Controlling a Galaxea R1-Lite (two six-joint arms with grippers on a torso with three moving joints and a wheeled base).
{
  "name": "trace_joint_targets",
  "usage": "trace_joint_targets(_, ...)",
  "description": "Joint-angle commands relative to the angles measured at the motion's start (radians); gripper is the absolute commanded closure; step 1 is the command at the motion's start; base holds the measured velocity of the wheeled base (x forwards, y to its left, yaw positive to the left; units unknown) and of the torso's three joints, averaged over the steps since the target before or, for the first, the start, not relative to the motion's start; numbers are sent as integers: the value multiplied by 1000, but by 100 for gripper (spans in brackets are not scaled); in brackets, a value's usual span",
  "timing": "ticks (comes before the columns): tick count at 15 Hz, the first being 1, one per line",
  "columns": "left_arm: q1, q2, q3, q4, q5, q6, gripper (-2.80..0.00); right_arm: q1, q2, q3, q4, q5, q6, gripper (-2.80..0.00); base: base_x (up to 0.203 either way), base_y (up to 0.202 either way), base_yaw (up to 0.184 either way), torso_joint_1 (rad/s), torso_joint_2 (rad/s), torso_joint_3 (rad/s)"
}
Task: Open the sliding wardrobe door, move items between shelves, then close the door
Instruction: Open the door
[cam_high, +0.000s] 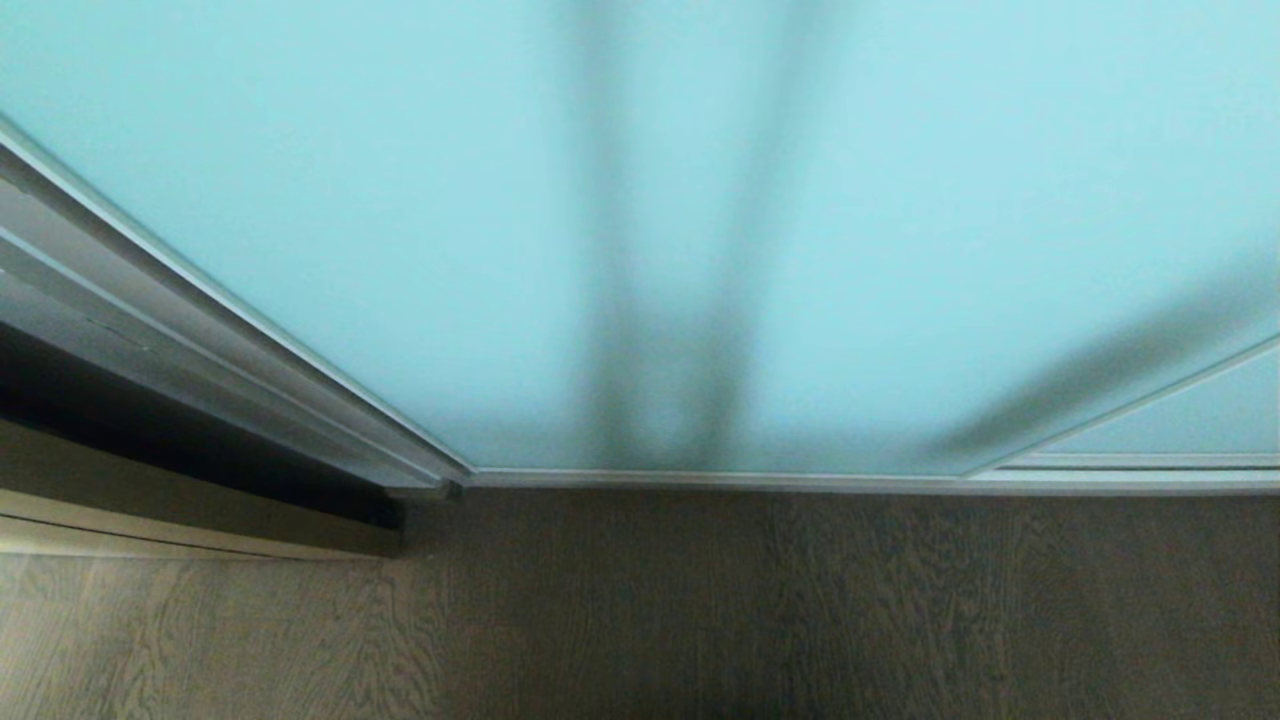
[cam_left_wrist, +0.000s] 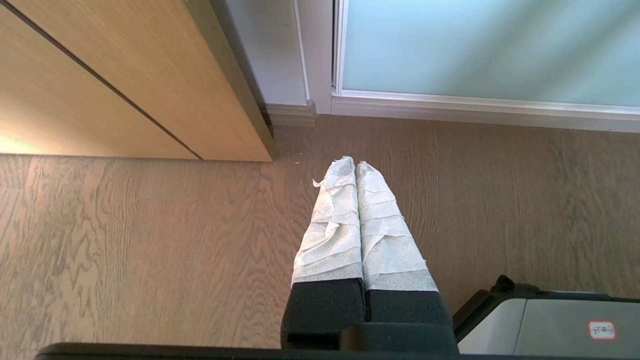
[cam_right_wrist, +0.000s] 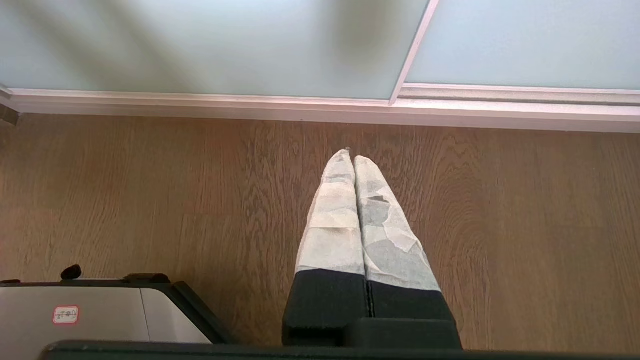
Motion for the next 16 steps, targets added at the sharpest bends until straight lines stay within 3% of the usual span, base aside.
trace_joint_targets(1,0,1,1,0,0,0,0,0,0,0,-1,0,0,0,0,0,0,0,0,0)
trace_joint_targets(16,0,1,2,-1,0,0,0,0,0,2,-2,0,-1,0,0,0,0,0,0,0)
